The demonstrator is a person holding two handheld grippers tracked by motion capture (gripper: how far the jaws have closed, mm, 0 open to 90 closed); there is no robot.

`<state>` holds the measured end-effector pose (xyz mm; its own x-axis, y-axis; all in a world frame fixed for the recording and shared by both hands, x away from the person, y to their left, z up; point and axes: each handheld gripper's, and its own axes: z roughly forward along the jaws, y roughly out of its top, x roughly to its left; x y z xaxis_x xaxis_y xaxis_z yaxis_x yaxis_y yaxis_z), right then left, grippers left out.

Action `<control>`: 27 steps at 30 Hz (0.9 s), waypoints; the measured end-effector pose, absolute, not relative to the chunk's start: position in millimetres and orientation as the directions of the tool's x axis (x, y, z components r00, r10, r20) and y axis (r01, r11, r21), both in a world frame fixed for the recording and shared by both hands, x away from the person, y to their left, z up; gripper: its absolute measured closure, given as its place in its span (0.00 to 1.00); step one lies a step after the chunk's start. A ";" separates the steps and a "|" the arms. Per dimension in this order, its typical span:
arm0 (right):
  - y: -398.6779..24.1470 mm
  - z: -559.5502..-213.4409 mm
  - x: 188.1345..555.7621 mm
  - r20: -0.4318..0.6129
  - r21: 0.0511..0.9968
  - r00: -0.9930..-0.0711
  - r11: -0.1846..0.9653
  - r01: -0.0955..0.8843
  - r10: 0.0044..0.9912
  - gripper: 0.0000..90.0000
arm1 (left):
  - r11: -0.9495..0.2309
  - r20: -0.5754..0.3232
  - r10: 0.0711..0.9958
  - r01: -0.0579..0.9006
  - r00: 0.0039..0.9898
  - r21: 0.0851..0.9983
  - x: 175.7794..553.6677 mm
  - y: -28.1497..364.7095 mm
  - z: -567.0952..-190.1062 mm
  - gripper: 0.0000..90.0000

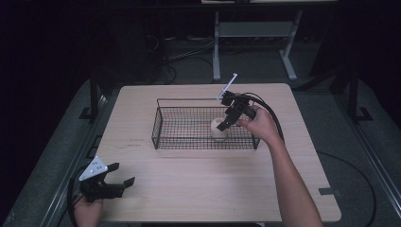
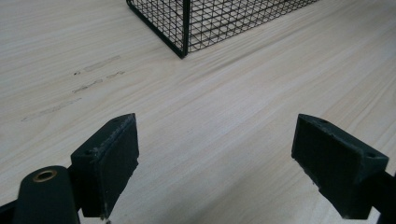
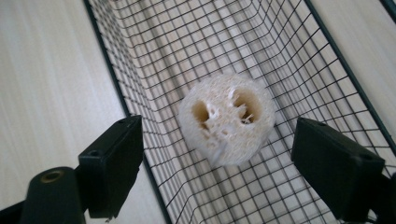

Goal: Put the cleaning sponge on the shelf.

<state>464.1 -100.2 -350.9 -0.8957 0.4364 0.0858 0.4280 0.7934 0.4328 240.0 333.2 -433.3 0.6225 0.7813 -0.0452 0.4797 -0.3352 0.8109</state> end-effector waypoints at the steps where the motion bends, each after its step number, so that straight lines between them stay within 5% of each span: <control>1: -101.0 -349.2 462.6 0.080 0.434 -0.898 0.796 0.422 0.433 0.19 | -0.337 -0.044 0.780 0.478 0.624 0.811 239.9 332.9 -433.3 0.15; 27: -125.9 -337.2 420.8 0.077 0.477 -0.905 0.782 0.401 0.418 0.18 | -0.347 -0.036 0.780 0.480 0.624 0.806 240.3 332.3 -434.0 0.15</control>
<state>420.8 -125.9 -337.2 -0.9054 0.4175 0.0774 0.4013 0.7818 0.4772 240.3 332.3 -434.0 0.6243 0.7804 -0.0360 0.4802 -0.3470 0.8056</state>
